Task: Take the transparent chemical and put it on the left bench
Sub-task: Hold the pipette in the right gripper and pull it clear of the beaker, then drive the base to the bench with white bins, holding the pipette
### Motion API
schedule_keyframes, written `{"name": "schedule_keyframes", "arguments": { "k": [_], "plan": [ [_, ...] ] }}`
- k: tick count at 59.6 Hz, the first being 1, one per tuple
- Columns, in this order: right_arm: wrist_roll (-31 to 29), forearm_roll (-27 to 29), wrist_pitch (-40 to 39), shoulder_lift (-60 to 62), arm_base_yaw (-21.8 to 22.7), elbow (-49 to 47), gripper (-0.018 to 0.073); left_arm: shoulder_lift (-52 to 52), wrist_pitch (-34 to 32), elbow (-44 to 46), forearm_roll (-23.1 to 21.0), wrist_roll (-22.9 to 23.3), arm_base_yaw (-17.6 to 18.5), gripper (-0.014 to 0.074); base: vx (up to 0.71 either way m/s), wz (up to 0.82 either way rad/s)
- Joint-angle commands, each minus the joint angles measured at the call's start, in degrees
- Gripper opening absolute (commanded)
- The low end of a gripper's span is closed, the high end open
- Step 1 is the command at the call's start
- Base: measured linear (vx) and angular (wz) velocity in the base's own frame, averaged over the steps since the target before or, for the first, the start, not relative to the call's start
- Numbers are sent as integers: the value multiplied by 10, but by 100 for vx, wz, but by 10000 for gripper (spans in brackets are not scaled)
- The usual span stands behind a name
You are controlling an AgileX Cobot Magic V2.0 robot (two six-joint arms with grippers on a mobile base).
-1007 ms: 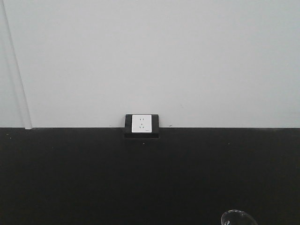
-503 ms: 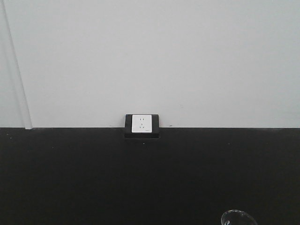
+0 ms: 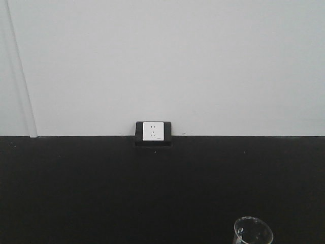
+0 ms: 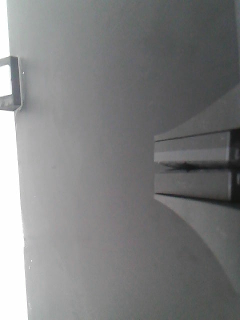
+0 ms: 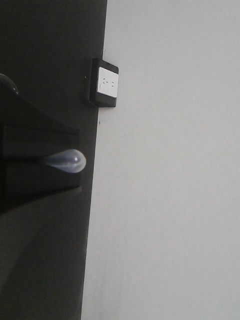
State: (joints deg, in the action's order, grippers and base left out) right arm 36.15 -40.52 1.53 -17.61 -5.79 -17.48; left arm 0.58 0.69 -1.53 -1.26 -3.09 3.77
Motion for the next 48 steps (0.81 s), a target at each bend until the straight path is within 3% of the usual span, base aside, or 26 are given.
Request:
{"name": "schedule_keyframes", "arguments": {
  "k": [1, 48],
  "plan": [
    [0, -1, -30, -4, 0, -16, -4, 11, -45, -9, 0, 4, 1, -3, -15, -3],
    [0, -1, -30, -4, 0, -16, -4, 11, -45, -9, 0, 4, 1, -3, -25, 0]
  ]
}}
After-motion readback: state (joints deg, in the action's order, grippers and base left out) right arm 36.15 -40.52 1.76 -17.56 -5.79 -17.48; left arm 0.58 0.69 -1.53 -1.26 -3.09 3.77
